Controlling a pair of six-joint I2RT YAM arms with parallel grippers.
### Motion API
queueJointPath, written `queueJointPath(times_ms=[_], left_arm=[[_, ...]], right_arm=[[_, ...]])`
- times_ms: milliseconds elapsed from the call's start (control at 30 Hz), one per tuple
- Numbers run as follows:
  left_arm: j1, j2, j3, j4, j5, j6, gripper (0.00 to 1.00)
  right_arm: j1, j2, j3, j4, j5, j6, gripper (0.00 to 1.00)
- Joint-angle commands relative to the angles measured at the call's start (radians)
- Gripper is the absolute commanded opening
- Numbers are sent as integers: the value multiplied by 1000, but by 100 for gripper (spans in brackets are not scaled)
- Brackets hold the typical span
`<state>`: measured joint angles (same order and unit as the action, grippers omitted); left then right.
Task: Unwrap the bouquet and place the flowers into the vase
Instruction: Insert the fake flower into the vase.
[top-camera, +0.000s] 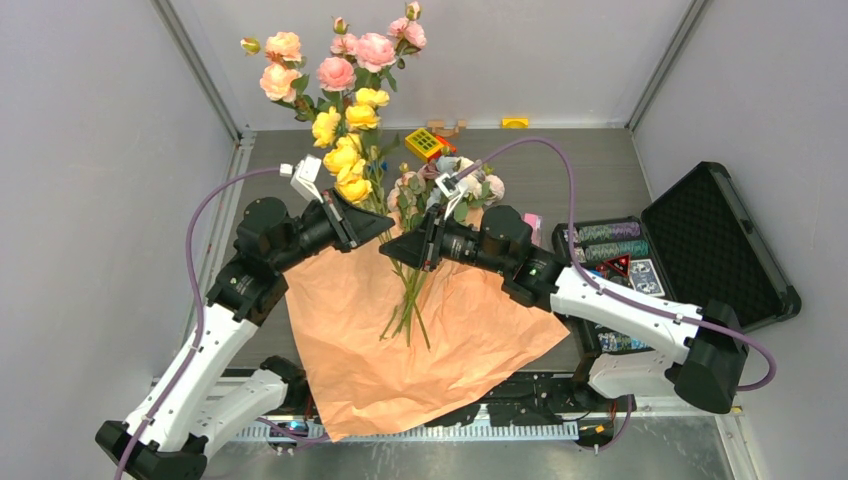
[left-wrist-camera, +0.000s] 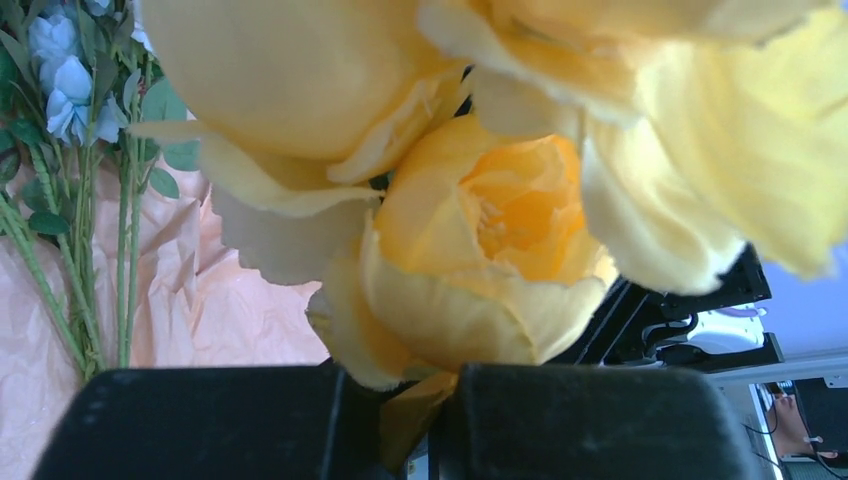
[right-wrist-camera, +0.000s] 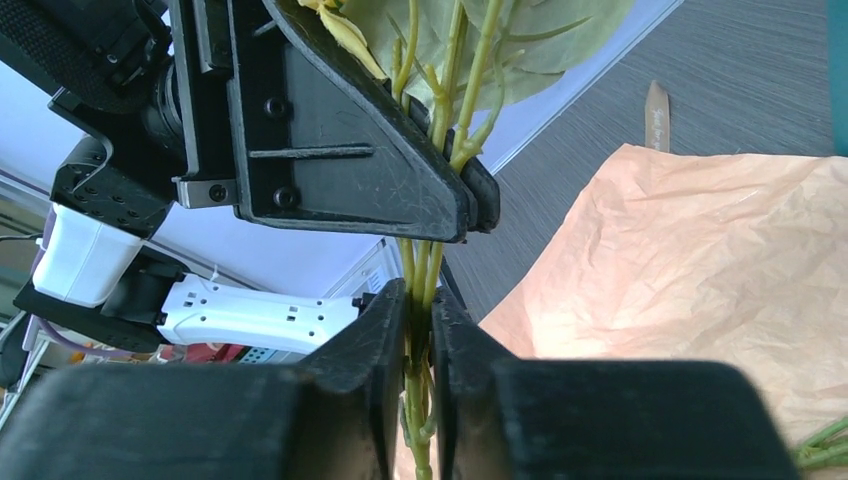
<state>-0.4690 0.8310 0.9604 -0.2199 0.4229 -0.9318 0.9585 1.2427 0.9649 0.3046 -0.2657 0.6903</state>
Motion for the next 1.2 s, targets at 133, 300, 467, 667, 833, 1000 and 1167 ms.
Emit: queueJointPath(times_ms=[133, 300, 467, 667, 833, 1000, 1167], left_arm=[[1, 18, 72, -78, -14, 228, 0], [3, 50, 154, -139, -50, 413, 0], [8, 95, 241, -144, -75, 592, 0], [49, 166, 362, -116, -135, 725, 0], [95, 187, 389, 22, -202, 780, 0], [136, 252, 476, 110, -259, 838, 0], [167, 365, 604, 155, -280, 862, 0]], right_arm=[[3, -66, 38, -91, 97, -85, 46], [-2, -130, 32, -211, 237, -136, 64], [-50, -227, 11, -355, 369, -180, 72], [-130, -361, -11, -482, 460, -265, 82], [-173, -442, -11, -587, 570, -379, 88], [-207, -509, -41, -624, 628, -426, 90], [-219, -576, -96, -624, 645, -452, 92]])
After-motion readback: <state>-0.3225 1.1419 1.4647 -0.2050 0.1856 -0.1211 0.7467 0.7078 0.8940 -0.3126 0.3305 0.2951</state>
